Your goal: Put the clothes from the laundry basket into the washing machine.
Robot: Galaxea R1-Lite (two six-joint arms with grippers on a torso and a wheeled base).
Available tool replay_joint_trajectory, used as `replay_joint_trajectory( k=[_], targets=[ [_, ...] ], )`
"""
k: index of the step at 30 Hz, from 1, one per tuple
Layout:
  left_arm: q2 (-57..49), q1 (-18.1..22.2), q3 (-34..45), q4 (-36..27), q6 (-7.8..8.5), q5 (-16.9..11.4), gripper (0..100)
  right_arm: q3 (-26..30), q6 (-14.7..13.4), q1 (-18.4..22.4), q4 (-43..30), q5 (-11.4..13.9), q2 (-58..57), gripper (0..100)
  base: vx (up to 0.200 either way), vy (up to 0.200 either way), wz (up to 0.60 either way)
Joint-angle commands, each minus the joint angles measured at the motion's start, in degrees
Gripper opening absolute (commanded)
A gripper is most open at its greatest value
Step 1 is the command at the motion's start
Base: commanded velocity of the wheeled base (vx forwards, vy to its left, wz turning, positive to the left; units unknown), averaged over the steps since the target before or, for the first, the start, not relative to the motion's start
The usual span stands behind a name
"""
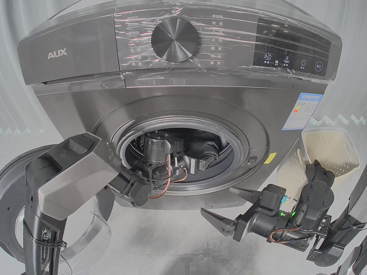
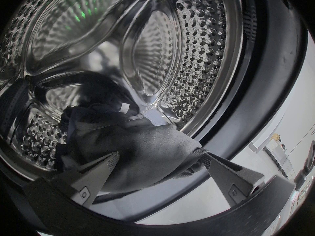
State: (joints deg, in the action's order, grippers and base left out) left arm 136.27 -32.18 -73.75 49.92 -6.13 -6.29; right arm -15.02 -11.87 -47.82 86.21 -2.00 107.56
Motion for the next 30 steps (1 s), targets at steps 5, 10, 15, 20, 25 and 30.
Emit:
replay_joint_trajectory(
  k=[5, 10, 15, 20, 25, 30],
  targets=[
    [6.8, -0.5, -7.4, 0.9, 0.16, 0.6, 100, 0.0, 0.0, -0.1, 0.0, 0.0, 0.1, 100, 0.0, 0.0, 0.0],
    [11.0, -0.5, -14.0, 0.9, 0.16, 3.8, 100, 0.0, -0.1, -0.3, 0.0, 0.0, 0.2, 100, 0.0, 0.0, 0.0],
    [13.8, 0.0, -18.3, 0.4, 0.24, 6.2, 0, 0.0, -0.1, -0.5, 0.0, 0.0, 0.1, 100, 0.0, 0.0, 0.0],
    [14.6, 0.3, -21.6, 0.2, 0.16, 8.7, 0, -0.1, -0.1, -0.5, 0.0, 0.0, 0.2, 100, 0.0, 0.0, 0.0],
    [16.2, 1.3, -26.9, 0.4, -0.02, 11.7, 0, -0.1, 0.0, -0.6, 0.0, 0.0, 0.1, 100, 0.0, 0.0, 0.0],
    [20.2, 4.0, -39.6, 0.0, -0.28, 15.9, 0, -0.2, 0.0, -0.6, 0.0, 0.0, 0.1, 100, 0.0, 0.0, 0.0]
  ],
)
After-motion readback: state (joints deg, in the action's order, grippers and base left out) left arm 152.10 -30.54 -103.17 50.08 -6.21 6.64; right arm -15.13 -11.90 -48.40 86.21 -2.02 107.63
